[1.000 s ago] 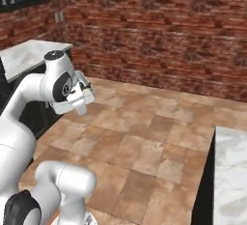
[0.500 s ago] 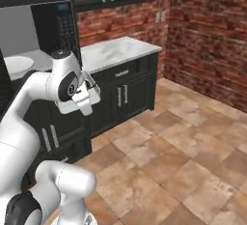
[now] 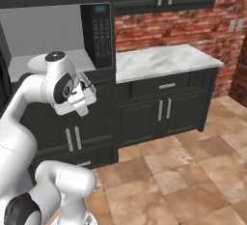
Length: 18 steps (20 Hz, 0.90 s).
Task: Place the tupperware containing the fish and eggplant meal in the microwave. Close the microwave door and press the start button to reheat the meal.
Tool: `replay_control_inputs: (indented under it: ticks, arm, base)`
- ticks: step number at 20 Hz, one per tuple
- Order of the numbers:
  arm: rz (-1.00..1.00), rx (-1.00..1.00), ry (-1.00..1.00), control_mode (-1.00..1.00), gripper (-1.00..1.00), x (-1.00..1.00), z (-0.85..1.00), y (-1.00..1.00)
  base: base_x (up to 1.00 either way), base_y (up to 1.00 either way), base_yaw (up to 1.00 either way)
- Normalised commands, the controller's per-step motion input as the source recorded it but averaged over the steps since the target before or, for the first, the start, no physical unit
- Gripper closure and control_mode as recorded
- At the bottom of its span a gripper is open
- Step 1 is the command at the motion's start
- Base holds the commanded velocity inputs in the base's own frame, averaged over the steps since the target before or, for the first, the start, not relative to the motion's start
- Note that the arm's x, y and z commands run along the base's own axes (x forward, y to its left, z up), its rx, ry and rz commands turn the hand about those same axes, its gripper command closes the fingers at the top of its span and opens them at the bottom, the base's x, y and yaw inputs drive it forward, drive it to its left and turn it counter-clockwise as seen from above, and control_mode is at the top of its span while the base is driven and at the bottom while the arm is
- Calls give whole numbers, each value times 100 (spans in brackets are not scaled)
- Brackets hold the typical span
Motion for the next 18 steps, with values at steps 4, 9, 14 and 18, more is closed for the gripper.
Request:
replay_control_inputs:
  ticks: [4, 9, 14, 18]
  arm:
    - [0, 0, 0, 100, 100, 0, 0, 0]
    - [0, 0, 0, 100, 100, 0, 0, 0]
    - [0, 0, 0, 100, 100, 0, 0, 0]
    - [0, 0, 0, 100, 100, 0, 0, 0]
  base:
    - [59, -55, 54]
    - [62, -36, 57]
    - [58, -29, 50]
    - [53, -42, 43]
